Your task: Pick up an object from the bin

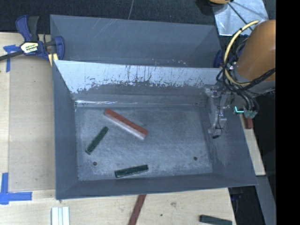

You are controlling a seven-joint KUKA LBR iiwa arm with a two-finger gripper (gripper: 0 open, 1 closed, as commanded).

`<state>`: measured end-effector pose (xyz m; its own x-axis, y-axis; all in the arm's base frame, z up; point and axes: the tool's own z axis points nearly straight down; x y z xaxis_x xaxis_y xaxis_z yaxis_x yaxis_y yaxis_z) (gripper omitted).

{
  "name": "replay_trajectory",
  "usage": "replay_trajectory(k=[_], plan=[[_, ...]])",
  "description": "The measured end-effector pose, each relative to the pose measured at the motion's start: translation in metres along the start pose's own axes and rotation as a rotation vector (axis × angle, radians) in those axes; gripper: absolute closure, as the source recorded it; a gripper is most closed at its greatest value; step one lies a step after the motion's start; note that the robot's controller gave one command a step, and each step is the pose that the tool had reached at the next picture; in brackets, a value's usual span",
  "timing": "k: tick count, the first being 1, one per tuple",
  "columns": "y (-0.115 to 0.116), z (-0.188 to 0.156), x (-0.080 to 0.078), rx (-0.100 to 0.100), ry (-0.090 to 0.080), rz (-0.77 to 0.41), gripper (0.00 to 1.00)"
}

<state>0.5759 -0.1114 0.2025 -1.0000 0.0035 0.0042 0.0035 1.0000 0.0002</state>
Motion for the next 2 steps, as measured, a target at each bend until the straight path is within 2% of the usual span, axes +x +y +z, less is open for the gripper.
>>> replay_trajectory(k=[1, 2], plan=[[0.0, -0.005, -0.002, 0.001, -0.008, -0.002, 0.0], [0.025, 0.051, -0.014, 0.003, -0.014, -0.016, 0.0]])
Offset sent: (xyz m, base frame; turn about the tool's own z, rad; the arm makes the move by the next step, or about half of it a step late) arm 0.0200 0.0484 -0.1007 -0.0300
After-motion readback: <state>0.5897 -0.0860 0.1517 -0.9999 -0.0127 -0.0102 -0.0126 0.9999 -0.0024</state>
